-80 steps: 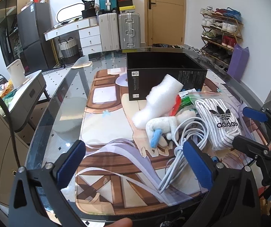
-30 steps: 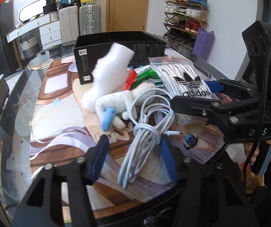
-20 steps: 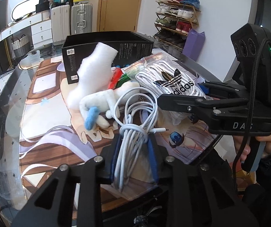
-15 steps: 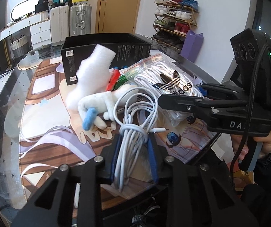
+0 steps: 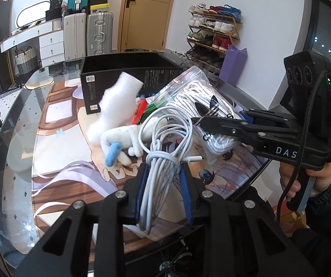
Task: Organize soft objects
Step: 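Lift the white cable and adidas bag and carry both over the black box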
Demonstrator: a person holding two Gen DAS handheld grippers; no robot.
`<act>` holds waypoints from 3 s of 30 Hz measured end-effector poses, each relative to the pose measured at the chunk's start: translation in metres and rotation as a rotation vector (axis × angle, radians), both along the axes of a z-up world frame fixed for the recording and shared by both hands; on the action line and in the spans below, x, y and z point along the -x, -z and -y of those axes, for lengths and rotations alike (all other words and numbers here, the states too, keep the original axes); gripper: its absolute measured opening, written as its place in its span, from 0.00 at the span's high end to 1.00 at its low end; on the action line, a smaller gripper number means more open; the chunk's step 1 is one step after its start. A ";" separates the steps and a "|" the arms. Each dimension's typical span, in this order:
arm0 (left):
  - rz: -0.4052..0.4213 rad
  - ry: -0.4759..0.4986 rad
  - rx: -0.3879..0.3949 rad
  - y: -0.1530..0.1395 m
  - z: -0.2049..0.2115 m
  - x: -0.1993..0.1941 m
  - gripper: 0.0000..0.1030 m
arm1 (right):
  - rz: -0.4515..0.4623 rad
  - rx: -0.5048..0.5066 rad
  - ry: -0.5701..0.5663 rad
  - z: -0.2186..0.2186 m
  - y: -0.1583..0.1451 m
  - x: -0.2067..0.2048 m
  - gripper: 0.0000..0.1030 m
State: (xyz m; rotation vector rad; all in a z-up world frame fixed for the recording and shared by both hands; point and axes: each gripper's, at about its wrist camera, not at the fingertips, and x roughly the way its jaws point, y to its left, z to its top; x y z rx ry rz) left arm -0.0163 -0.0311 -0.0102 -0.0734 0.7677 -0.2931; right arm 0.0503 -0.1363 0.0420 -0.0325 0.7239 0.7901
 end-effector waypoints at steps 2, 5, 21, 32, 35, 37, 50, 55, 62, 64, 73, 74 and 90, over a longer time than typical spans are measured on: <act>0.010 0.000 0.012 -0.002 -0.001 0.003 0.75 | 0.011 -0.007 0.004 0.002 -0.004 0.001 0.83; 0.021 0.000 0.023 -0.005 -0.002 0.006 0.75 | 0.025 -0.007 0.006 0.005 -0.008 0.003 0.83; 0.114 -0.050 0.045 -0.041 -0.010 0.002 0.75 | 0.096 -0.067 0.032 0.022 -0.045 0.010 0.83; 0.175 -0.107 0.040 -0.062 -0.027 -0.010 0.75 | 0.131 -0.091 0.053 0.020 -0.068 -0.006 0.83; 0.184 -0.122 0.037 -0.065 -0.032 -0.016 0.75 | 0.133 -0.094 0.051 0.018 -0.071 -0.012 0.83; 0.187 -0.128 0.036 -0.067 -0.035 -0.021 0.75 | 0.135 -0.095 0.049 0.017 -0.073 -0.015 0.83; 0.213 -0.159 0.025 -0.077 -0.052 -0.052 0.75 | 0.157 -0.104 0.046 0.010 -0.083 -0.039 0.83; 0.213 -0.167 0.018 -0.079 -0.055 -0.063 0.75 | 0.167 -0.106 0.038 0.007 -0.087 -0.047 0.83; 0.221 -0.180 0.017 -0.077 -0.059 -0.078 0.75 | 0.185 -0.117 0.036 0.003 -0.092 -0.061 0.83; 0.222 -0.182 0.014 -0.078 -0.060 -0.084 0.75 | 0.188 -0.116 0.036 0.001 -0.092 -0.065 0.83; 0.217 -0.186 0.013 -0.077 -0.063 -0.103 0.75 | 0.183 -0.108 0.035 -0.007 -0.093 -0.082 0.83; 0.214 -0.187 0.012 -0.076 -0.063 -0.106 0.75 | 0.180 -0.108 0.035 -0.008 -0.092 -0.084 0.83; 0.176 -0.188 0.000 -0.057 -0.060 -0.144 0.75 | 0.136 -0.076 0.038 -0.023 -0.077 -0.127 0.83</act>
